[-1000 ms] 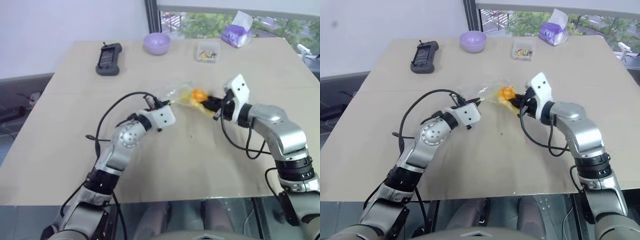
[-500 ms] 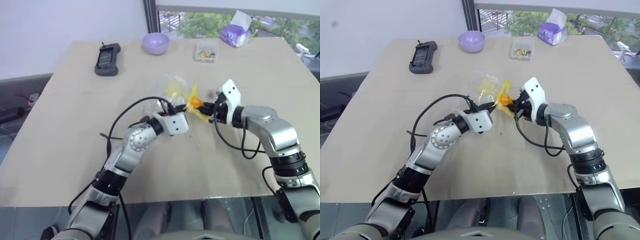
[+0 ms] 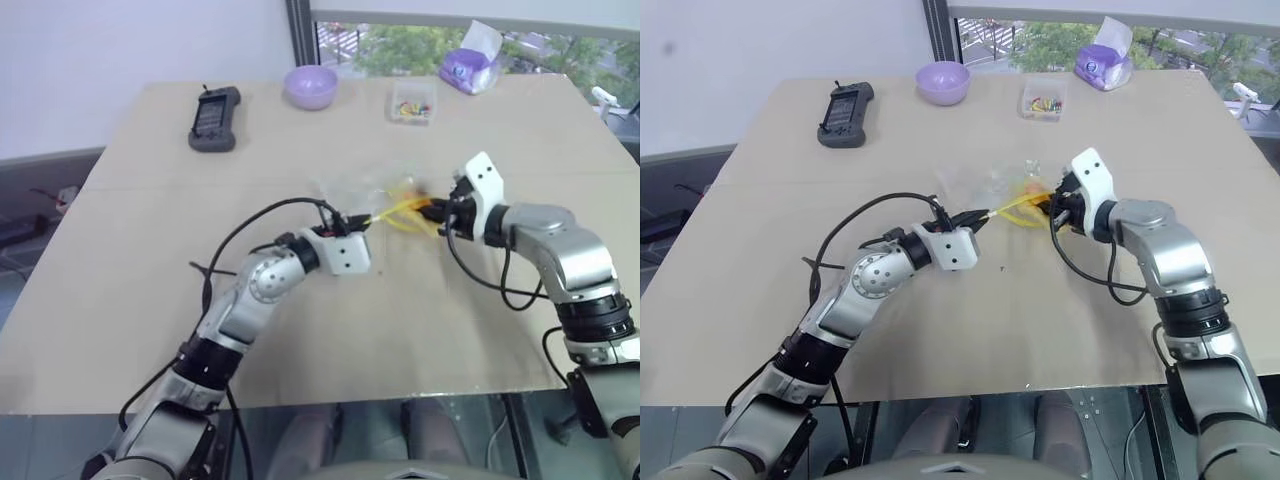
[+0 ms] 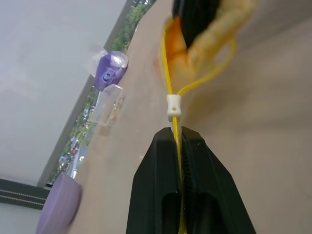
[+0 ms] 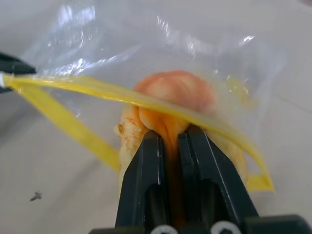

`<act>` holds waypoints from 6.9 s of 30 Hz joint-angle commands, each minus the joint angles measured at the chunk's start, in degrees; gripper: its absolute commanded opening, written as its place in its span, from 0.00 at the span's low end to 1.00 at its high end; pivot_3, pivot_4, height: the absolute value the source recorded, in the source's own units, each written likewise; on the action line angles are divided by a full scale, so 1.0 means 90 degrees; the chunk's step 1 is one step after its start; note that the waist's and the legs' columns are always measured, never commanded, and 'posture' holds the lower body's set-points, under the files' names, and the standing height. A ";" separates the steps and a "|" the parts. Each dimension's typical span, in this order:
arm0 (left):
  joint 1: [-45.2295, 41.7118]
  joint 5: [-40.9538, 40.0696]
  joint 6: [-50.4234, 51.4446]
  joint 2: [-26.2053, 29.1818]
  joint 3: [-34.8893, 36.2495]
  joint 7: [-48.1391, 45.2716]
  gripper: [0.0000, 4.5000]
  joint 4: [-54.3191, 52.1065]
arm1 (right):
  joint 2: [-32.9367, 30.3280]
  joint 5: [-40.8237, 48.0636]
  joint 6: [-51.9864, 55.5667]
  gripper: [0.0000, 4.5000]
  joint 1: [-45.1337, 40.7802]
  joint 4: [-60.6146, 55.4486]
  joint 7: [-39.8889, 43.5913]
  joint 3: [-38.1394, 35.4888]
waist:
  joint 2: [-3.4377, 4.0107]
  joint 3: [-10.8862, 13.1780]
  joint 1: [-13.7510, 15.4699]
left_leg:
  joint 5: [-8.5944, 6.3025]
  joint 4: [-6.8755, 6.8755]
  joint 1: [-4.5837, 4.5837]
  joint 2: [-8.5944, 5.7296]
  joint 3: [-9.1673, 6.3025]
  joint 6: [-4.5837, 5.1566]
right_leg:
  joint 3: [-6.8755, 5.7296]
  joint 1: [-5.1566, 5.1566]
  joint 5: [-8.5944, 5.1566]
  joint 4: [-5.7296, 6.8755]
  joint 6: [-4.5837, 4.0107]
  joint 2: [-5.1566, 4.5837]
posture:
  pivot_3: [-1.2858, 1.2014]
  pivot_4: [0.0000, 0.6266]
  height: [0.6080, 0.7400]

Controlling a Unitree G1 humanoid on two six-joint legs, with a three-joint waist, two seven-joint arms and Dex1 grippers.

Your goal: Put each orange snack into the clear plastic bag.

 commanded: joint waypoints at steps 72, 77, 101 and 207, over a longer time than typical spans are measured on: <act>-0.0468 -0.0418 0.0305 -0.0697 0.0248 0.0004 0.00 0.0324 | -0.0564 -0.2427 -0.3247 0.66 0.0212 0.0992 0.0088 0.0740 | -0.0002 0.0001 0.0021 | -0.0001 0.0019 0.0000 -0.0002 -0.0003 0.0001 | -0.0004 0.0012 0.0001 -0.0001 0.0003 0.0000 | 0.52 0.24 1.00; -0.0453 -0.0398 0.0294 -0.0709 0.0233 0.0016 0.00 0.0329 | -0.0521 -0.2149 -0.3294 0.47 0.0368 0.0470 0.0524 0.0760 | -0.0002 0.0001 0.0001 | -0.0001 0.0019 -0.0001 -0.0003 -0.0004 0.0001 | -0.0005 0.0011 0.0001 0.0000 0.0002 0.0000 | 0.52 0.24 1.00; -0.2020 -0.0060 -0.0048 -0.0621 0.1164 0.2022 0.00 0.1371 | -0.0728 -0.2489 -0.3362 0.02 -0.0996 0.1010 -0.0934 -0.0492 | -0.0003 0.0002 0.0009 | -0.0001 0.0023 -0.0005 -0.0004 -0.0004 0.0001 | -0.0005 0.0009 0.0001 0.0001 0.0003 0.0000 | 0.52 0.24 1.00; -0.0661 0.1640 0.0301 0.0177 0.0200 0.0998 0.00 0.0301 | 0.0059 -0.3288 -0.3777 0.01 -0.0240 -0.0670 0.0413 0.1157 | 0.0005 0.0005 0.0005 | -0.0003 0.0028 -0.0004 -0.0009 -0.0015 0.0005 | -0.0013 0.0014 0.0001 0.0002 0.0003 0.0001 | 0.52 0.24 1.00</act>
